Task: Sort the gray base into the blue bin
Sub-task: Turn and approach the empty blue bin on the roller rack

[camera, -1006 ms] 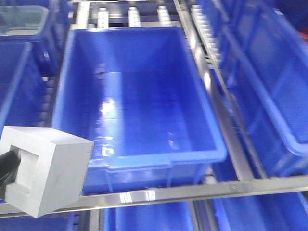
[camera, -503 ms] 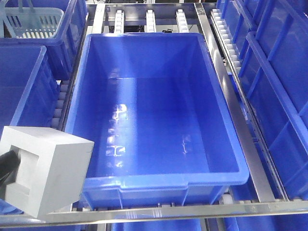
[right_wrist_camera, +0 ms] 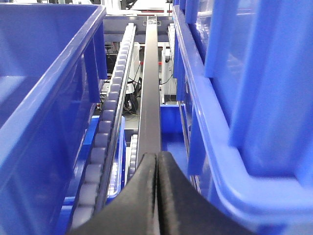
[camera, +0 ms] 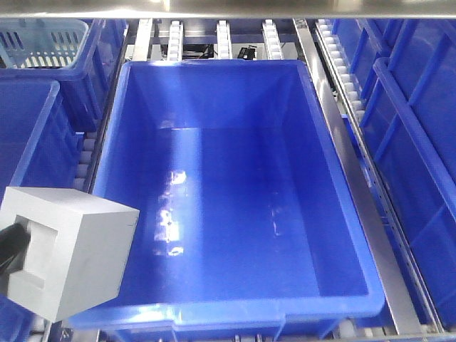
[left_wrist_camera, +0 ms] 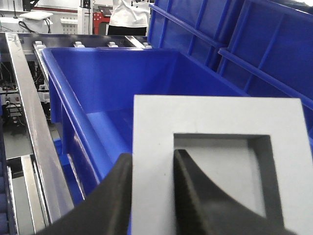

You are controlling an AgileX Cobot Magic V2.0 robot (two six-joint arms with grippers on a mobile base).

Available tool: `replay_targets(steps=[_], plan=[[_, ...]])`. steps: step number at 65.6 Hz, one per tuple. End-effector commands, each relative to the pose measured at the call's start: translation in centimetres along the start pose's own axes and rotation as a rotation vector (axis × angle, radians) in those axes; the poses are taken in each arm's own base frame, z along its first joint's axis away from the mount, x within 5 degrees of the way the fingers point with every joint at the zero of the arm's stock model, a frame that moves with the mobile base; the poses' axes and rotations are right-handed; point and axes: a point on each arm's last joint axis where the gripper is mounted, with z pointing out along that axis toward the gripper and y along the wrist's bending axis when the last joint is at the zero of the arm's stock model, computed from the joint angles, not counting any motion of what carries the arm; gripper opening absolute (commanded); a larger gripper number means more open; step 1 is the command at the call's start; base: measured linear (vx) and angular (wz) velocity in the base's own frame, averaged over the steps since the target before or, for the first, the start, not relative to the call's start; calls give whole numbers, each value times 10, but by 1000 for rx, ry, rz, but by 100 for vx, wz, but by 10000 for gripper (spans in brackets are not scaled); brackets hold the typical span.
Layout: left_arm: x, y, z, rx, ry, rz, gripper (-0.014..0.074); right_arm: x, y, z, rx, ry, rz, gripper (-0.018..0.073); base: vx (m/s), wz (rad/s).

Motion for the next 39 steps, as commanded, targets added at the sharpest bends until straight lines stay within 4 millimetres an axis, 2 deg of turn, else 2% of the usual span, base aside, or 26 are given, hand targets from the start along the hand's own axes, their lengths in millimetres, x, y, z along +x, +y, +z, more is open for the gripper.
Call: replay_targets(steps=[1,39], plan=[[-19,-2,-3,6,-134,-15,-6,-3,0,0,3,-72,-11,-9,10,1],[-19,-2,-3,6,-134,-15,-6,-3,0,0,3,-72,-11,-9,7,-1]])
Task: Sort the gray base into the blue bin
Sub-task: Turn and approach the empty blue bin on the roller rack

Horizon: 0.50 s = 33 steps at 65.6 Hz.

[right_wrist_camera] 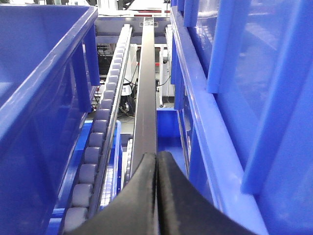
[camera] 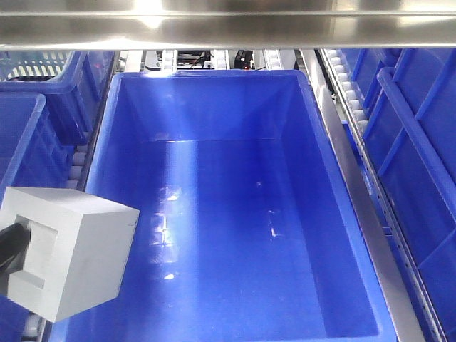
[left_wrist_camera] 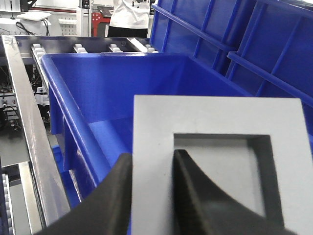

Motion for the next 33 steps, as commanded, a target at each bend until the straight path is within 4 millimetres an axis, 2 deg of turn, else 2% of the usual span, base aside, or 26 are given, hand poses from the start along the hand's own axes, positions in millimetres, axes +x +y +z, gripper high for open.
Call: replay_targets(steps=[1,33], plan=[[-19,-2,-3,6,-134,-15,-6,-3,0,0,3,-72,-11,-9,4,-1],[-19,-2,-3,6,-134,-15,-6,-3,0,0,3,-72,-11,-9,2,0]])
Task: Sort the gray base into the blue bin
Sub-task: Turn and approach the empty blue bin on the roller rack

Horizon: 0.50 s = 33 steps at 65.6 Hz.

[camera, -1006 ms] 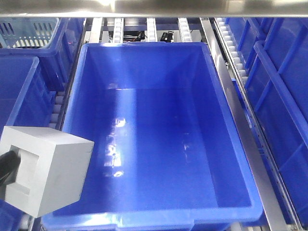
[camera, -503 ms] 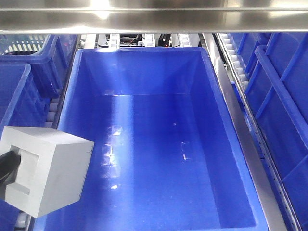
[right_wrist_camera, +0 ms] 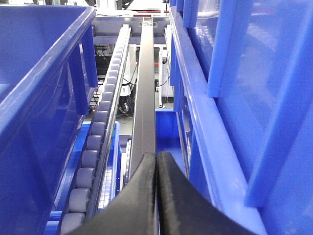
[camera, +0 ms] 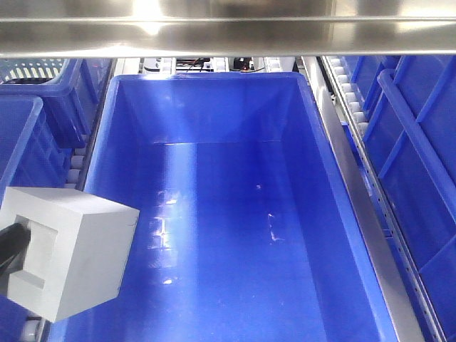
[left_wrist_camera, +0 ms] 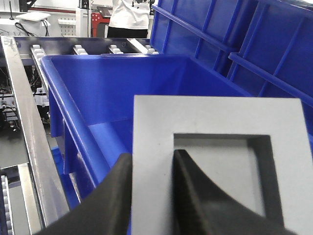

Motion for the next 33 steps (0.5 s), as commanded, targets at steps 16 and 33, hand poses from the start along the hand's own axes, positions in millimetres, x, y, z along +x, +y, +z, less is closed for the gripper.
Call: replay_targets(steps=[16,33], plan=[[-19,-2,-3,6,-134,-15,-6,-3,0,0,3,-72,-11,-9,0,0],[-19,-2,-3,6,-134,-15,-6,-3,0,0,3,-72,-11,-9,0,0]])
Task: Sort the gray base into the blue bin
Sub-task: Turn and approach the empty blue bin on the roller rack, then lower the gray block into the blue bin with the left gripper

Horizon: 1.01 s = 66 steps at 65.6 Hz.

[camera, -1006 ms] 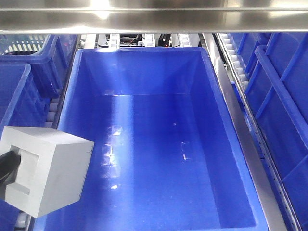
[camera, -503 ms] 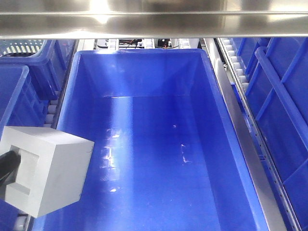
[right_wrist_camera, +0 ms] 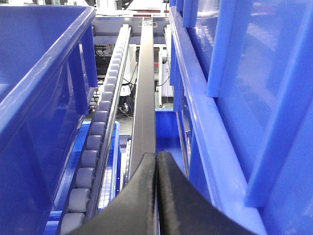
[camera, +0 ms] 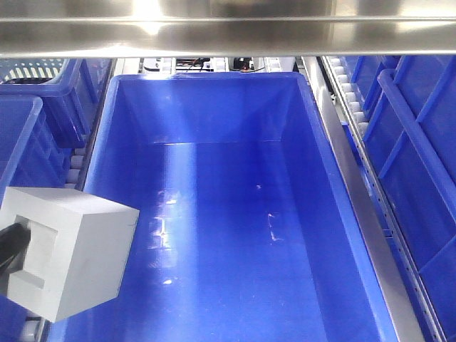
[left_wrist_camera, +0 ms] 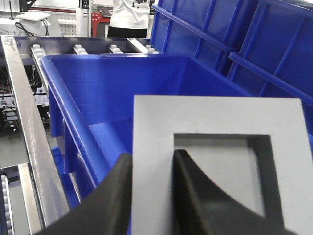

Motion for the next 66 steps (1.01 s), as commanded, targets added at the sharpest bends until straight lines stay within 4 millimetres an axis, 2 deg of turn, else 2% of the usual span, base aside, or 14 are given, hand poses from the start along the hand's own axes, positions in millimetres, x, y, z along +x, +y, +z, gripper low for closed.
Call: replay_targets(steps=[1,28,42,51,66], plan=[[-19,-2,-3,6,-134,-15,-6,-3,0,0,3,-72,-11,-9,0,0],[-20,-2,-2,6,-137,-18,-6,-3,0,0,3,-72,-11,-9,0,0],[-25,-2,2,8,-156,-111,-3,-3,0,0,3,-72,-11,-9,0,0],[-30,-4,19,-2,-83,-108,-3,-3,0,0,3,-72,-11,-9,0,0],[-48,-7,71,-25,31,-70,1,-3,0,0,3,-72,-11,-9,0,0]])
